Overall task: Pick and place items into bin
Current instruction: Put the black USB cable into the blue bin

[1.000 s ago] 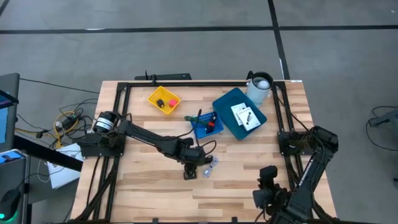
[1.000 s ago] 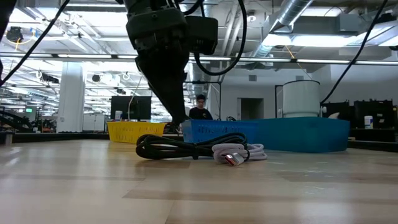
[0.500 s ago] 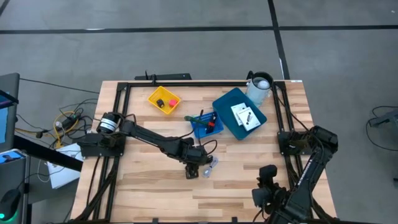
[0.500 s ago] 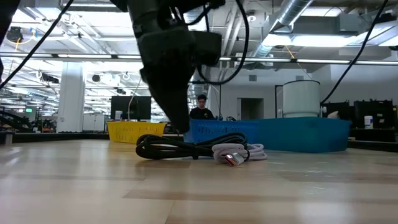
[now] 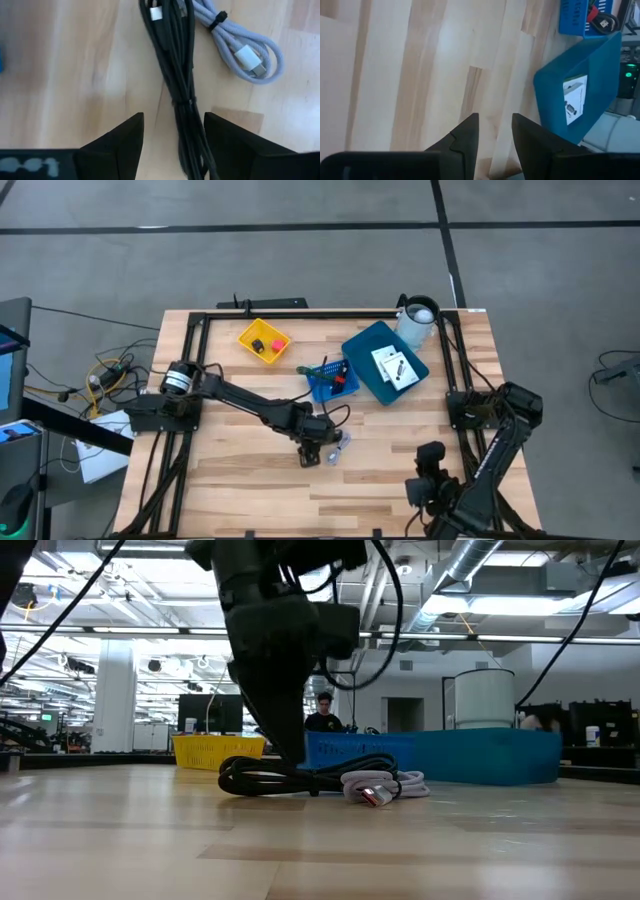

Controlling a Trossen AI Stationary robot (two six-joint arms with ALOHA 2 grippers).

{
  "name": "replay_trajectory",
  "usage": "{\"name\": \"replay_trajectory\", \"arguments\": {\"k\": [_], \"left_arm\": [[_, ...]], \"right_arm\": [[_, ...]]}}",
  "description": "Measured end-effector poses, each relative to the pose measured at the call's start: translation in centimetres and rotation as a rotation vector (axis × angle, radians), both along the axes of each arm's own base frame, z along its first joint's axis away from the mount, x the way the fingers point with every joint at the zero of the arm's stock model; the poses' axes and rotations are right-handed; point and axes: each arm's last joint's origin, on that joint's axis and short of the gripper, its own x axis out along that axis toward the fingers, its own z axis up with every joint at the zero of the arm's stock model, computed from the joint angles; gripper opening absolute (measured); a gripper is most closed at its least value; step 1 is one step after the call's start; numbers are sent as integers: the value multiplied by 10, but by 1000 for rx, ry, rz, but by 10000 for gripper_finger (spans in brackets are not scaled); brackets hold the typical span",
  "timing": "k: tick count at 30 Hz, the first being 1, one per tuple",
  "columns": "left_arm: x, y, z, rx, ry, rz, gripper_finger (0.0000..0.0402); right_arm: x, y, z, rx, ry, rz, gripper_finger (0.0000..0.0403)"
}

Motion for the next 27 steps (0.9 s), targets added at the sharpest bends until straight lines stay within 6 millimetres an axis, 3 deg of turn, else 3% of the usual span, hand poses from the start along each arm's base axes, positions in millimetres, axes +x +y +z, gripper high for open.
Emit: {"name": "replay_trajectory", "arguments": {"k": [7, 16, 21, 27], "left_arm": [[5, -3, -20, -37, 49, -16, 197], [7, -2, -16, 44, 40, 13, 191], [11, -4, -9, 93, 1, 26, 144], [11, -4, 1, 172, 26, 41, 52]], "right_arm": [[1, -2, -2, -7, 4, -4, 111], [3, -3, -2, -4, 1, -18, 111], [3, -3, -2, -5, 1, -18, 111], [3, -3, -2, -4, 0, -19, 111]]}}
